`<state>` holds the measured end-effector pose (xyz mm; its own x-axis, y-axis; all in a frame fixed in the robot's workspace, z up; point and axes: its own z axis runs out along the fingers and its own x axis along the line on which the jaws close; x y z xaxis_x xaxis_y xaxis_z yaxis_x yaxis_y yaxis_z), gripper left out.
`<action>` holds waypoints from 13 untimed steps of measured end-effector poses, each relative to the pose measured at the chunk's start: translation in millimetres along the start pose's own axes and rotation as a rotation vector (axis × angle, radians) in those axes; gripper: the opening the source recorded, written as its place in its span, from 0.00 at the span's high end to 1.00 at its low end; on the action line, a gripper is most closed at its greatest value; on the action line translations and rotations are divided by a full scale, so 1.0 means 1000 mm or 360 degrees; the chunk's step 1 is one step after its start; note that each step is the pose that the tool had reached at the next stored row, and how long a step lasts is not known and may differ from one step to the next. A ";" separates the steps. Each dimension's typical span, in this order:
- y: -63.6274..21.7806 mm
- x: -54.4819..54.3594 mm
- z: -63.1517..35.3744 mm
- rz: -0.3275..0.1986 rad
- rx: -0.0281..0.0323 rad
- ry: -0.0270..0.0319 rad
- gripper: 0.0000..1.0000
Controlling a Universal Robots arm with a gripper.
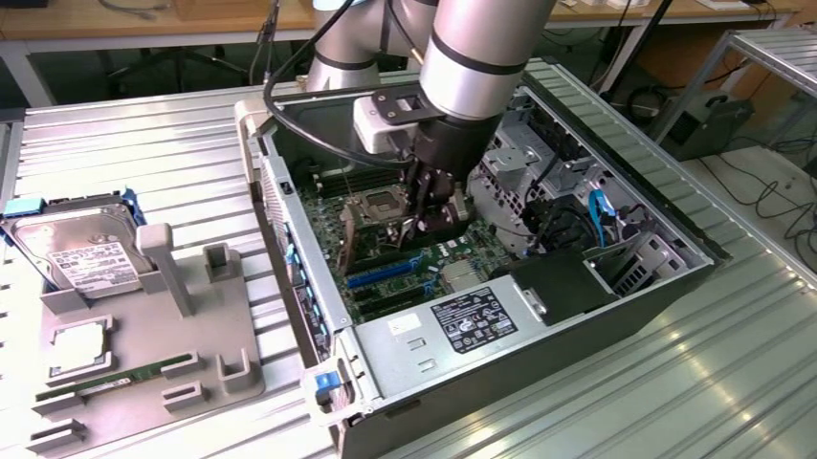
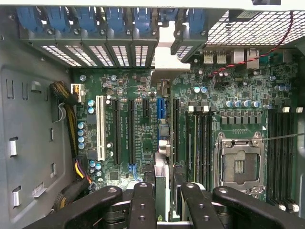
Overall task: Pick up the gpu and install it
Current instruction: 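Insert the gpu into the slot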
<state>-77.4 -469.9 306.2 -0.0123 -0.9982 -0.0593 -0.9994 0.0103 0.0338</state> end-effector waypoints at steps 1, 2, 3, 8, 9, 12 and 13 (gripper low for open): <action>0.0005 0.000 0.0005 0.0000 0.00001 -0.00002 0.74; 0.0008 0.000 0.0008 0.0000 0.00001 -0.00003 0.74; 0.0013 0.000 0.0012 0.0000 0.00001 -0.00001 0.74; 0.0049 -0.001 0.0033 0.0000 0.00001 -0.00002 0.74; 0.0057 -0.001 0.0038 0.0000 0.00000 -0.00001 0.74; 0.0082 -0.003 0.0056 0.0000 0.00000 0.00004 0.74; 0.0088 -0.003 0.0062 0.0000 0.00001 0.00012 0.74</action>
<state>-86.4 -466.2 300.5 -0.0122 -0.9982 -0.0586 -0.9994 0.0102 0.0338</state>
